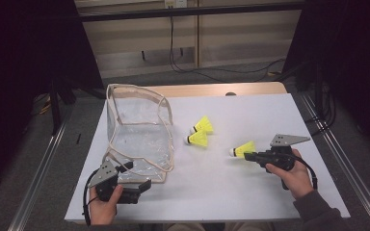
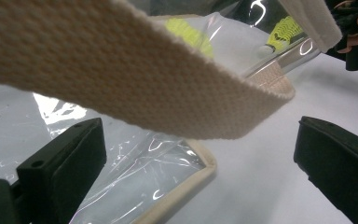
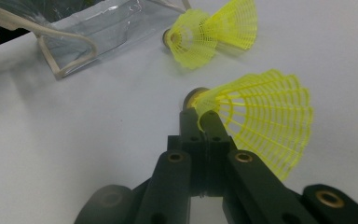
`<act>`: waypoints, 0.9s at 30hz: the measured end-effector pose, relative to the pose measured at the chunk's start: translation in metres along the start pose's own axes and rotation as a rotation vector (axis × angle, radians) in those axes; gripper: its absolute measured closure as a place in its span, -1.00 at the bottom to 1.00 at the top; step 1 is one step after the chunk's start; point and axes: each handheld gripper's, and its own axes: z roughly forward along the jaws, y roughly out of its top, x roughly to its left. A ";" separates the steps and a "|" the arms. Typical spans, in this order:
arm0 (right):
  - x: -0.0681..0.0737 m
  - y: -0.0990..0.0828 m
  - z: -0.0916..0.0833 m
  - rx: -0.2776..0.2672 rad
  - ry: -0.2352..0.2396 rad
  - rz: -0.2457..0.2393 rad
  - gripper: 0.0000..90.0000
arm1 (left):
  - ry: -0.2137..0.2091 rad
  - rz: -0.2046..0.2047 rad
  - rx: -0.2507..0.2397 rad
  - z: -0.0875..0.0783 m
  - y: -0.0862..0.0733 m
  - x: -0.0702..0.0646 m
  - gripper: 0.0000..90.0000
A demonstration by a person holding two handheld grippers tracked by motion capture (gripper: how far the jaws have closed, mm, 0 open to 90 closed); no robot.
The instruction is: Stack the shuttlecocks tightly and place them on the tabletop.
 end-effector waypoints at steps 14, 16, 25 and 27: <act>0.002 0.007 0.008 -0.012 0.003 0.004 0.99 | 0.000 0.000 0.000 0.000 0.000 0.000 -0.95; 0.001 0.007 0.008 -0.014 -0.002 0.007 0.99 | 0.000 0.000 0.000 0.000 0.000 0.000 -0.95; 0.000 0.008 0.010 -0.018 -0.003 0.016 0.99 | 0.000 -0.001 -0.001 0.000 0.000 0.000 -0.95; 0.000 0.009 0.011 -0.019 -0.002 0.017 0.99 | 0.000 -0.001 -0.001 0.000 0.000 0.000 -0.95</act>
